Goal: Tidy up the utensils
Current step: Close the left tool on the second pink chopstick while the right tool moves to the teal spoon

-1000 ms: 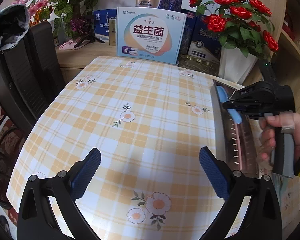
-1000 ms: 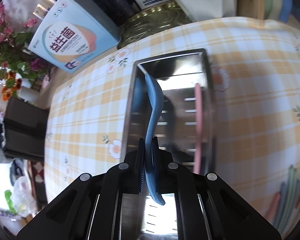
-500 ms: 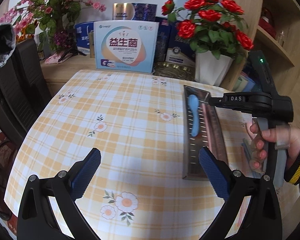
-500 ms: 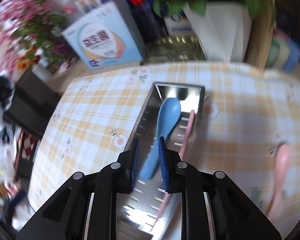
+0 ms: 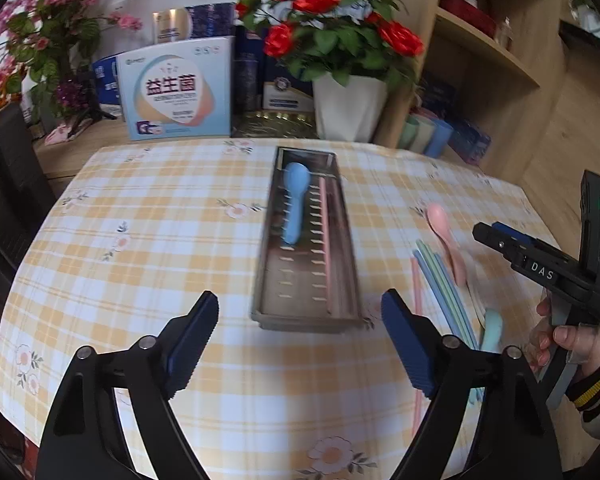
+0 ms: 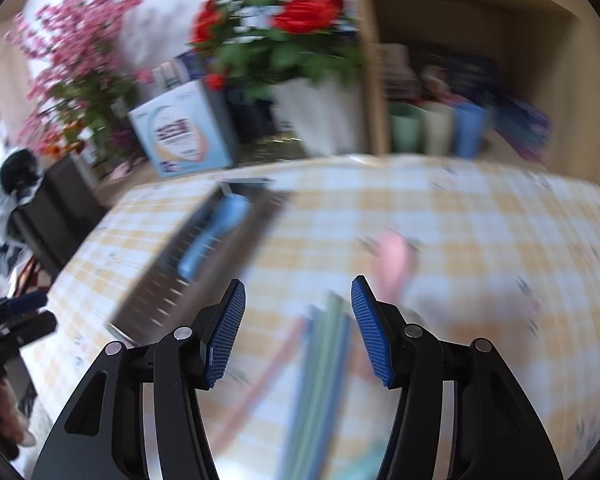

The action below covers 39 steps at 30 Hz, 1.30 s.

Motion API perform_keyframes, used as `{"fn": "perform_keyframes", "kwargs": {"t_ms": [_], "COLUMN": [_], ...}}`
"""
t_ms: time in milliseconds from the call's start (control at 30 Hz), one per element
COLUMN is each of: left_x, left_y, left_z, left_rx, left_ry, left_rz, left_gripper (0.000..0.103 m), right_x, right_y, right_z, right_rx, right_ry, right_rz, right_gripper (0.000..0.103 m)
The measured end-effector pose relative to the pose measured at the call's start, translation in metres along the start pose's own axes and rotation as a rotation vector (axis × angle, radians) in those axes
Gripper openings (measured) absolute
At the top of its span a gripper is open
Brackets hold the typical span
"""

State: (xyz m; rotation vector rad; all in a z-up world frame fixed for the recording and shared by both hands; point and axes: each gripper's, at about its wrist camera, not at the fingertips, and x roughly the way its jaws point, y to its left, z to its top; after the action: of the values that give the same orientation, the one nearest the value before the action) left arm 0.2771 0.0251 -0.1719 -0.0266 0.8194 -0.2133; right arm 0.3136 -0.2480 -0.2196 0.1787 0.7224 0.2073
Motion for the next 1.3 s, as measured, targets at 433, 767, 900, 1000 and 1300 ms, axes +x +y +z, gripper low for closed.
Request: {"fn": "perform_keyframes", "kwargs": {"t_ms": [433, 767, 900, 1000, 1300], "left_x": [0.031, 0.092, 0.11, 0.119, 0.129], "left_y": [-0.064, -0.111, -0.116, -0.117, -0.132], "left_z": [-0.025, -0.028, -0.028, -0.026, -0.032], "left_rx": [0.082, 0.19, 0.202, 0.216, 0.274], "left_ry": [0.086, 0.185, 0.206, 0.221, 0.251], "left_rz": [-0.12, -0.166, -0.161, -0.152, -0.144], "left_gripper": [0.053, 0.032, 0.031, 0.031, 0.026], "right_x": [-0.022, -0.026, -0.03, -0.028, -0.024], "right_y": [-0.076, -0.082, -0.092, -0.093, -0.097], "right_z": [-0.062, -0.068, -0.071, -0.071, -0.071], "right_rx": [0.043, 0.083, 0.138, 0.147, 0.164], "right_ry": [-0.05, -0.069, -0.086, -0.077, -0.052], "right_rz": [-0.149, -0.129, -0.112, -0.106, -0.08], "right_gripper": [0.054, 0.054, 0.054, 0.054, 0.054]}}
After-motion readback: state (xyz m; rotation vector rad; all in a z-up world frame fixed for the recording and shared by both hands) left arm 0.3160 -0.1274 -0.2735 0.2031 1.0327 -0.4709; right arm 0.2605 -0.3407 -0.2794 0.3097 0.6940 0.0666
